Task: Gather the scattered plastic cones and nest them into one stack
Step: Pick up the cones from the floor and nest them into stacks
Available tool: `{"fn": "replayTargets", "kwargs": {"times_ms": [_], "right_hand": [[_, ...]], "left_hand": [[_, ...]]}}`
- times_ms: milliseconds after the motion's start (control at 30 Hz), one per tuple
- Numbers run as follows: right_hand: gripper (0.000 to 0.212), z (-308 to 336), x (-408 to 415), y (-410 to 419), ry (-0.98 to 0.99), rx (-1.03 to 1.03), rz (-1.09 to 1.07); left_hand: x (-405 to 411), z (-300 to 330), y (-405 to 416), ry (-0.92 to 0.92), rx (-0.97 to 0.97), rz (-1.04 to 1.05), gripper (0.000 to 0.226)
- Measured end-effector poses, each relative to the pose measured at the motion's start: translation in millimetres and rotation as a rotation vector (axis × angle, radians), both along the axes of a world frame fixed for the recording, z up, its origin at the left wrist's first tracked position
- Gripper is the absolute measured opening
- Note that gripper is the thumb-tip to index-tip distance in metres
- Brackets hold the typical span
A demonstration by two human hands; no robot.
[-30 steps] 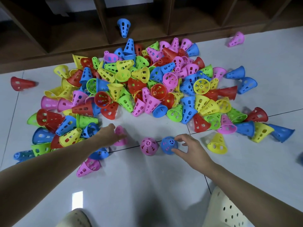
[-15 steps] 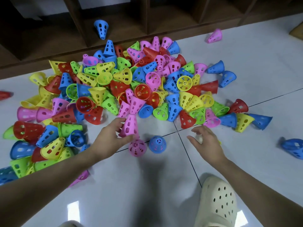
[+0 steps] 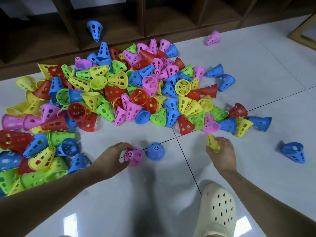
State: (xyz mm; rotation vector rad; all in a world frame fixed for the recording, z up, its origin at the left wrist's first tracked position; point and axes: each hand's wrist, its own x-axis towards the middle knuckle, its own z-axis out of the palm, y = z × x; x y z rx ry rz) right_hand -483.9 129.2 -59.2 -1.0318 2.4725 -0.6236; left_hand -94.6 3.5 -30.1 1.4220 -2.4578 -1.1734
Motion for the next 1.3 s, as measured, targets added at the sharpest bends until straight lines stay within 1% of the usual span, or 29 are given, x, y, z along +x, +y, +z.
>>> {"fn": "replayTargets", "kwargs": {"times_ms": [67,133,167,200,267,300,400,467,533,600,700,767,833,967,1067,1133,1200,1300], "right_hand": [[0.058,0,-1,-2,-0.027,0.044,-0.022],[0.077,4,-2,-7,-0.109,0.174,-0.010],[0.083,6,-1,-9,-0.144,0.255,0.004],[0.084,8,1,-11,-0.160,0.320,0.027],[0.075,11,9,-11,-0.169,0.356,0.058],[0.068,13,14,-10,-0.176,0.319,0.066],[0.044,19,33,-7,-0.240,0.098,0.106],[0.035,28,49,-11,-0.312,-0.032,0.126],[0.034,39,66,-18,-0.373,-0.125,0.157],[0.042,51,82,-26,-0.406,-0.189,0.226],[0.049,69,101,-39,-0.535,-0.268,0.329],[0.048,76,111,-47,-0.594,-0.270,0.385],[0.046,77,117,-53,-0.630,-0.265,0.427],[0.049,69,124,-57,-0.668,-0.233,0.457],[0.049,58,127,-55,-0.609,-0.186,0.518],[0.049,48,129,-54,-0.517,-0.187,0.572],[0.047,38,130,-53,-0.452,-0.204,0.621],[0.044,27,129,-55,-0.421,-0.163,0.659]], "left_hand": [[1,-1,-6,-0.020,0.010,-0.040,0.056],[2,-1,-15,-0.067,0.017,-0.036,0.061],[2,-2,-20,-0.079,0.003,-0.020,0.062],[2,-3,-24,-0.080,-0.015,0.003,0.061],[3,-3,-33,-0.051,-0.048,0.057,0.054],[3,-3,-37,-0.032,-0.062,0.077,0.050],[4,-6,-53,-0.003,-0.084,0.133,0.046],[1,-6,-63,0.014,-0.097,0.171,0.044],[-6,-5,-73,0.028,-0.109,0.216,0.045],[-15,-2,-82,0.018,-0.103,0.230,0.051],[-31,2,-96,-0.078,-0.014,0.236,0.070],[-41,3,-104,-0.112,0.067,0.275,0.075],[-49,1,-109,-0.095,0.087,0.296,0.076],[-57,0,-109,-0.055,0.116,0.338,0.070],[-59,-5,-107,0.027,0.160,0.423,0.063],[-59,-10,-108,0.086,0.162,0.478,0.056],[-59,-15,-110,0.096,0.159,0.511,0.050],[-57,-18,-116,0.098,0.153,0.513,0.045]]}}
